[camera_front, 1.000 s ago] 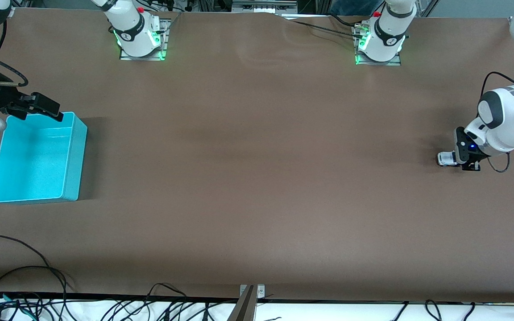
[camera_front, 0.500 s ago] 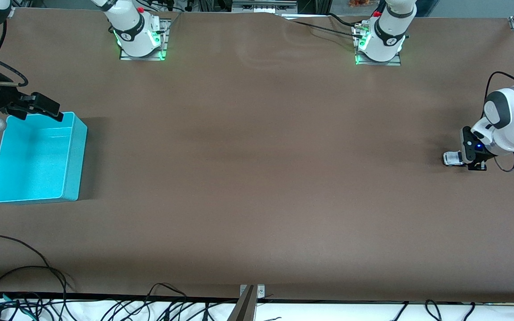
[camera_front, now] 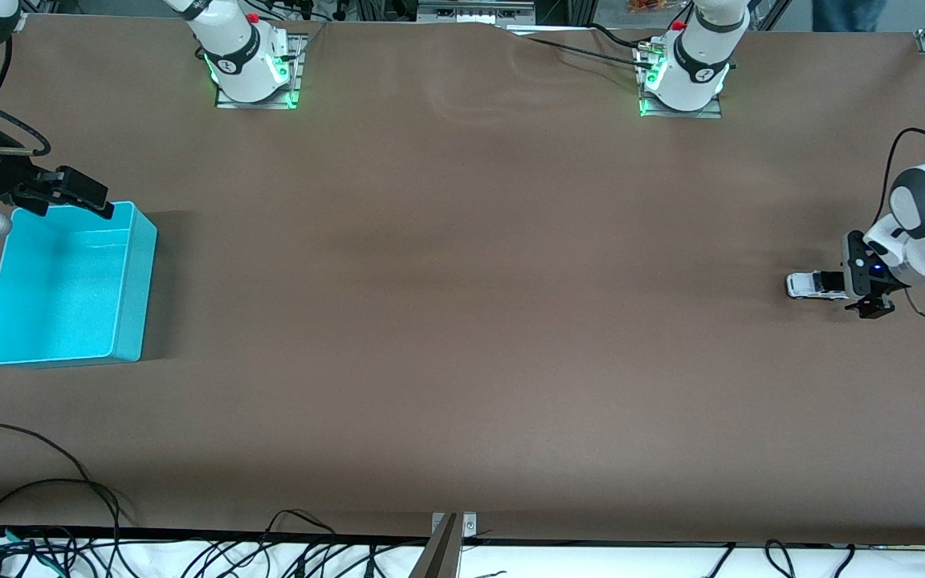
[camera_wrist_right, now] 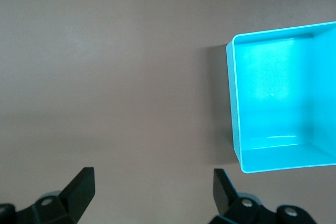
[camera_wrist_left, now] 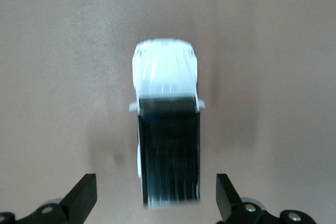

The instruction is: Wind and store white jeep toy

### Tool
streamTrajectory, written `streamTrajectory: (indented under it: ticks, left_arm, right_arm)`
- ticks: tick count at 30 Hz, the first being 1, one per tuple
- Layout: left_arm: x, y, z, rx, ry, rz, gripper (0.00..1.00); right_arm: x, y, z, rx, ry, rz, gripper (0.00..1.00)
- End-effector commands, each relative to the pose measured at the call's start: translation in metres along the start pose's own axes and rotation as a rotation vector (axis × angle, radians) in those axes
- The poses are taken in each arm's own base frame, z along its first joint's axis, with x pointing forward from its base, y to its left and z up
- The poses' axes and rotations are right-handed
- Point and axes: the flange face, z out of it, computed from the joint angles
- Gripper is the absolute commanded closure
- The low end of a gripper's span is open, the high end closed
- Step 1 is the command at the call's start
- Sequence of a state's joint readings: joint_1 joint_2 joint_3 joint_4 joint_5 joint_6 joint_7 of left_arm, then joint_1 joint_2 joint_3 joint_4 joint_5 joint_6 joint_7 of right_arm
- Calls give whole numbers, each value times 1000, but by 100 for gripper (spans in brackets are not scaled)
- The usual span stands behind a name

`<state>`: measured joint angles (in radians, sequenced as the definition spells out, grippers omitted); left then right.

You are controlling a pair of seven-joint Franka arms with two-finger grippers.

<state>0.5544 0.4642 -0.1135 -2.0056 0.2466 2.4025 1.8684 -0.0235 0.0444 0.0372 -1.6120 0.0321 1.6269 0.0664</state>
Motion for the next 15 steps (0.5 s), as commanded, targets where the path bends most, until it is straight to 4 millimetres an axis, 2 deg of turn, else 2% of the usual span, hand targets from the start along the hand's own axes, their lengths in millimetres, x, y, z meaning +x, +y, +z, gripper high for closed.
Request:
streamTrajectory:
  ticks: [1,3,9,15]
  left_arm:
    - [-5,-1,-32,-38,31,-55,0]
    - [-5,-6,-43,-63,69,-89,0]
    - [19,-28,-83,-156,103,-179,0]
    - [38,-35,-118,-272,107,-323,0]
  right_arm:
    - [0,1,-6,-5,-1,-7,0]
    - [0,1,-6,-5,-1,-7,0]
    - [0,1,-6,-5,-1,-7,0]
    - [0,1,-6,-4,-1,-6,0]
